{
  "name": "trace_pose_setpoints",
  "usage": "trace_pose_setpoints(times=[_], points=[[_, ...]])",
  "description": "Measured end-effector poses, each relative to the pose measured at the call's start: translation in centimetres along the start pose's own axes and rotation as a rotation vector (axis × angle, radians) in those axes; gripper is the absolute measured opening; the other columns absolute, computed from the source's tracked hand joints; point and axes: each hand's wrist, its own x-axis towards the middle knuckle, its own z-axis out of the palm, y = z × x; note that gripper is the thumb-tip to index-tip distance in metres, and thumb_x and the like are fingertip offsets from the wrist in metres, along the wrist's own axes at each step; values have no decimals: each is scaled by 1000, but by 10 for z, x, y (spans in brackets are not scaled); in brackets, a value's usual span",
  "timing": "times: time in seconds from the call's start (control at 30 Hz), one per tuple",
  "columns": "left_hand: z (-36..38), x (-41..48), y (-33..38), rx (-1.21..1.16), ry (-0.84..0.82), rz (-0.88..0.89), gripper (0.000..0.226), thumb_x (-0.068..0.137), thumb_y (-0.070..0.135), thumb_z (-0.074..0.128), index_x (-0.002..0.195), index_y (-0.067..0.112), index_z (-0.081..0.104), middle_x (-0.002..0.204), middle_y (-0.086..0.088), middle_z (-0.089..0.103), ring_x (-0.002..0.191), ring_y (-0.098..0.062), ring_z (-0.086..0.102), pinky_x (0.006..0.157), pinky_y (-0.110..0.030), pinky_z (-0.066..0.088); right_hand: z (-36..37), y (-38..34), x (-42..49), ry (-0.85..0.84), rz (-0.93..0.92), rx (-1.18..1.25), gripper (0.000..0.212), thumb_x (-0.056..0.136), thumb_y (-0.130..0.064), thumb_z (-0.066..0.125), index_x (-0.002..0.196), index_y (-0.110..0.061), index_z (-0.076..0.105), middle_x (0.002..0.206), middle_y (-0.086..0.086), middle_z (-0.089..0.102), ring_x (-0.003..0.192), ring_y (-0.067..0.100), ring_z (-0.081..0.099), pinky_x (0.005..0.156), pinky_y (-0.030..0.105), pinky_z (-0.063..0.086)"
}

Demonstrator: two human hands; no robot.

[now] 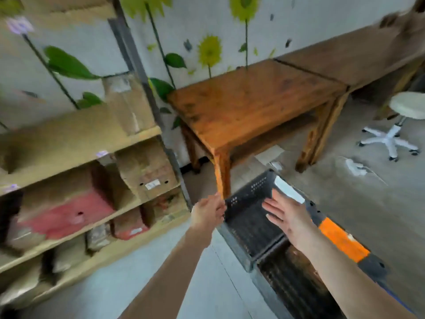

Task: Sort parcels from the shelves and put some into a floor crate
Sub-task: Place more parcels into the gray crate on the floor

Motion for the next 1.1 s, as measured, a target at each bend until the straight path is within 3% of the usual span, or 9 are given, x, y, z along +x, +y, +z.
trace_pose_setpoints(times=[0.1,0.2,0.27,0.47,0.77,0.87,0.93,1.0,1.1], points=[[-116,-21,39,-114,130,84,15,94,24,53,90,13,62,94,-10,66,87,-21,62,77,-30,49,125,3,-15,-182,-33,-45,22,94,-26,51,108,-11,57,108,8,63,105,21,59,100,38,42],[-234,-41,68,-167,236,167,17,94,25,53,94,11,63,97,-10,68,92,-22,65,71,-28,49,247,16,-35,-311,-60,-92,17,92,-26,54,102,-13,58,113,11,63,104,21,61,96,37,45],[-306,-55,85,-210,324,215,22,93,26,54,103,9,61,99,-9,69,91,-19,65,76,-29,50,319,29,-51,-377,-58,-102,17,91,-25,56,102,-12,58,113,12,64,103,20,62,95,36,46],[-456,-82,118,-299,506,306,16,93,26,54,101,13,59,97,-8,68,93,-21,65,83,-32,50,466,52,-86,-557,-109,-219,11,90,-26,58,96,-17,57,109,9,65,104,20,63,88,33,49],[-571,-32,143,-310,672,300,16,91,23,56,76,18,59,87,-10,58,86,-22,54,80,-32,45,603,77,-47,-709,-143,-377,24,89,-29,58,106,-12,57,109,8,65,101,16,64,86,30,49],[-594,5,151,-240,748,275,20,90,25,58,101,10,65,97,-11,64,98,-24,60,93,-35,47,640,84,-19,-706,-133,-436,10,89,-27,59,95,-19,59,108,6,66,100,16,64,90,33,49],[-602,28,161,-146,788,246,33,91,23,55,118,4,60,105,-11,63,103,-23,58,91,-33,46,663,85,3,-688,-106,-457,7,89,-24,59,93,-19,58,108,8,65,100,18,64,90,34,49],[-605,49,170,-81,815,220,42,92,22,54,128,0,52,116,-11,60,110,-23,54,91,-31,43,684,85,23,-669,-73,-487,13,89,-20,59,100,-12,58,108,10,63,99,22,62,89,34,49],[-613,80,177,47,857,187,56,93,26,54,139,1,37,141,-14,45,131,-27,42,109,-36,34,713,86,50,-668,-49,-577,24,90,-17,58,112,-9,51,117,12,58,101,21,59,89,32,48]])
